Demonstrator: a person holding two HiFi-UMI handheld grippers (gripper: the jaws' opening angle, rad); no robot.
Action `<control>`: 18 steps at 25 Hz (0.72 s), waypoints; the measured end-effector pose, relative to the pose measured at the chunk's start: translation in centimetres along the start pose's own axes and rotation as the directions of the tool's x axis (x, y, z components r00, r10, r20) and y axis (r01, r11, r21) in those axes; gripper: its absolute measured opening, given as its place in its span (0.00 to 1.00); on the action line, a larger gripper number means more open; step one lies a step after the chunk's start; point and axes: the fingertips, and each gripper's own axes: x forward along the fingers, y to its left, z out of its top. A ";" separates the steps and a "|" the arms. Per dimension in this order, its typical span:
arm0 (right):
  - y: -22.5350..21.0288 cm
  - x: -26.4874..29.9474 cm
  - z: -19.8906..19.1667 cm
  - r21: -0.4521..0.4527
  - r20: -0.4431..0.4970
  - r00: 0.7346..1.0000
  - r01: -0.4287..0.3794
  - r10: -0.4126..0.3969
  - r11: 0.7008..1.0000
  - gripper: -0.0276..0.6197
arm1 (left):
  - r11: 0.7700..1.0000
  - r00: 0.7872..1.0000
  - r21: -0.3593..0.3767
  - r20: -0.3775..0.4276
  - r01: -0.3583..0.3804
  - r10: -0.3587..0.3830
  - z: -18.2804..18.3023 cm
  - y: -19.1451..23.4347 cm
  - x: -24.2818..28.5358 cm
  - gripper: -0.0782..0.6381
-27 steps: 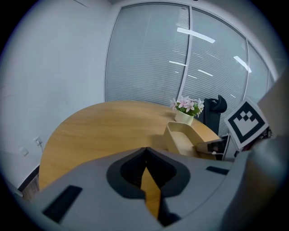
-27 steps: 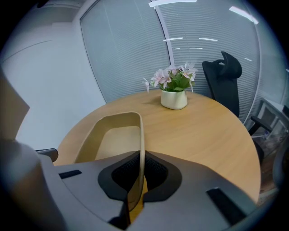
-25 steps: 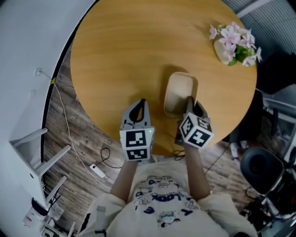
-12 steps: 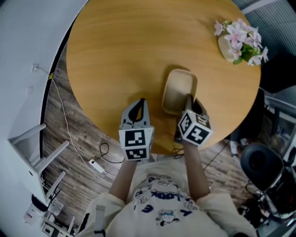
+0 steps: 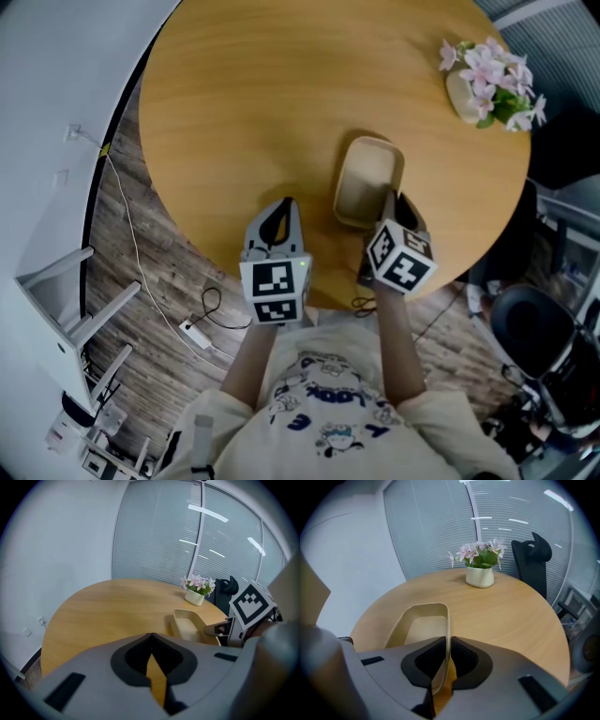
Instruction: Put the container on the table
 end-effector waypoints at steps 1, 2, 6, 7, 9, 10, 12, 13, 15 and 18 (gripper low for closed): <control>-0.1 -0.3 0.2 0.001 0.009 1.000 0.003 -0.003 1.000 0.07 | 1.000 1.000 0.001 0.009 0.000 0.000 0.3 0.0 -0.2 0.11; -0.2 -0.7 0.4 0.001 0.019 1.000 0.006 -0.006 1.000 0.07 | 1.000 1.000 0.001 0.020 0.002 -0.002 0.6 0.0 -0.5 0.11; 0.0 -3.0 2.0 -0.009 0.083 0.997 0.009 -0.008 1.000 0.10 | 1.000 0.996 0.001 0.089 0.012 -0.012 3.0 -0.2 -2.1 0.11; 0.1 -3.7 2.5 -0.010 0.103 0.995 0.006 -0.005 1.000 0.10 | 1.000 0.994 0.006 0.108 0.016 -0.017 3.7 -0.3 -2.6 0.11; 0.5 -5.3 3.6 -0.008 0.152 0.988 -0.003 0.004 1.000 0.10 | 1.000 0.989 0.018 0.146 0.024 -0.027 5.0 -0.5 -3.5 0.11; 0.8 -6.2 4.1 -0.007 0.179 0.984 -0.009 0.010 1.000 0.10 | 0.999 0.986 0.024 0.164 0.029 -0.032 5.6 -0.7 -4.0 0.11; 1.5 -8.1 5.2 -0.013 0.235 0.972 -0.022 0.024 1.000 0.10 | 0.999 0.979 0.032 0.198 0.037 -0.043 6.7 -0.9 -5.1 0.11; 1.9 -9.1 5.8 -0.022 0.263 0.964 -0.028 0.032 0.999 0.09 | 0.998 0.975 0.037 0.215 0.042 -0.049 7.3 -1.1 -5.6 0.11; 2.6 -10.9 6.9 -0.038 0.317 0.947 -0.039 0.049 0.999 0.09 | 0.997 0.966 0.053 0.251 0.053 -0.064 8.4 -1.4 -6.6 0.11; 3.8 -13.3 8.3 -0.052 0.389 0.918 -0.057 0.073 0.997 0.09 | 0.995 0.947 0.077 0.310 0.067 -0.088 10.2 -1.8 -8.2 0.11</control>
